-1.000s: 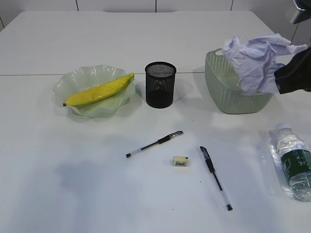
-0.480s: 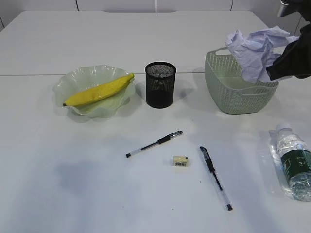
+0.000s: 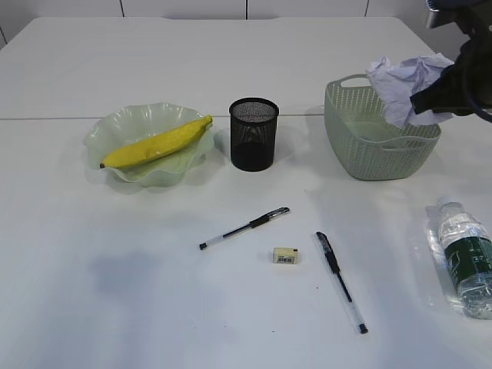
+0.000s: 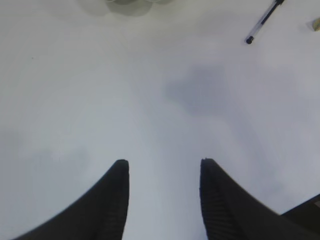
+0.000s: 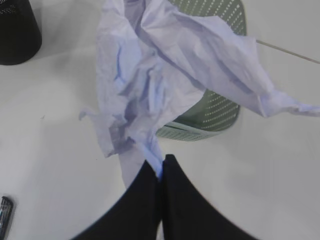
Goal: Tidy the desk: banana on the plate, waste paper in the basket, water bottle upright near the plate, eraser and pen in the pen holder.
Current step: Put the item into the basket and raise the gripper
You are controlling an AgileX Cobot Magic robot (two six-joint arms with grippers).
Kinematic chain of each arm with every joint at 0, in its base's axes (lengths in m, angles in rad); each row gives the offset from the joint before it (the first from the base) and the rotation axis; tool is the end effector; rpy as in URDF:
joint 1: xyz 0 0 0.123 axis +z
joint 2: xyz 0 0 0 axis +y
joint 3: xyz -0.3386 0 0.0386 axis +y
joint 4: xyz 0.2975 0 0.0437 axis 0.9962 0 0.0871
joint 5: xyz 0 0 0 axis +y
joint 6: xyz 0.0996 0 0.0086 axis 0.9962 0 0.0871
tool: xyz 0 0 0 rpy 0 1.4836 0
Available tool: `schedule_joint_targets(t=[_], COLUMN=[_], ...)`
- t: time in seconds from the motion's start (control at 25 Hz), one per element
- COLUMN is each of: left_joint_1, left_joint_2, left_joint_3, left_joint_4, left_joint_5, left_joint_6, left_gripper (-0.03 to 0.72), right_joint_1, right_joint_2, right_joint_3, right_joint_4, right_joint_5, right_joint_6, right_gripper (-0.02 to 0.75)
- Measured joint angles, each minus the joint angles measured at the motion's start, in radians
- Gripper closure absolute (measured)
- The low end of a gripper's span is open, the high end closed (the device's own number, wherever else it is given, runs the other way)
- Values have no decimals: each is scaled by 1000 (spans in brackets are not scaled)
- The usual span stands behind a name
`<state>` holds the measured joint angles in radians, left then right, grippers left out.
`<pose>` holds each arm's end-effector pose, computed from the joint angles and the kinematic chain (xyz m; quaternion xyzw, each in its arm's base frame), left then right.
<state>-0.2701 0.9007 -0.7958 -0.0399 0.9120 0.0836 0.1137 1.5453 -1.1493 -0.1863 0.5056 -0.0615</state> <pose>0.1727 -0.0511 0.3445 0.1604 0.9352 -0.0481 0.3119 0.3886 0.0353 0.3161 -0.1397 0.9166 -0.0623 0.3694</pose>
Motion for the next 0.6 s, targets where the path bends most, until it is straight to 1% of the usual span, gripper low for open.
schedule_joint_targets(t=[0.6], left_joint_1=[0], left_joint_2=[0], left_joint_3=[0], left_joint_4=[5], left_joint_5=[-13], left_joint_6=[0], left_gripper=[360], right_joint_1=[-11], right_joint_2=[256], right_joint_3=[-242], right_joint_4=[0], right_joint_5=[-39], right_joint_6=[11], right_gripper=[753])
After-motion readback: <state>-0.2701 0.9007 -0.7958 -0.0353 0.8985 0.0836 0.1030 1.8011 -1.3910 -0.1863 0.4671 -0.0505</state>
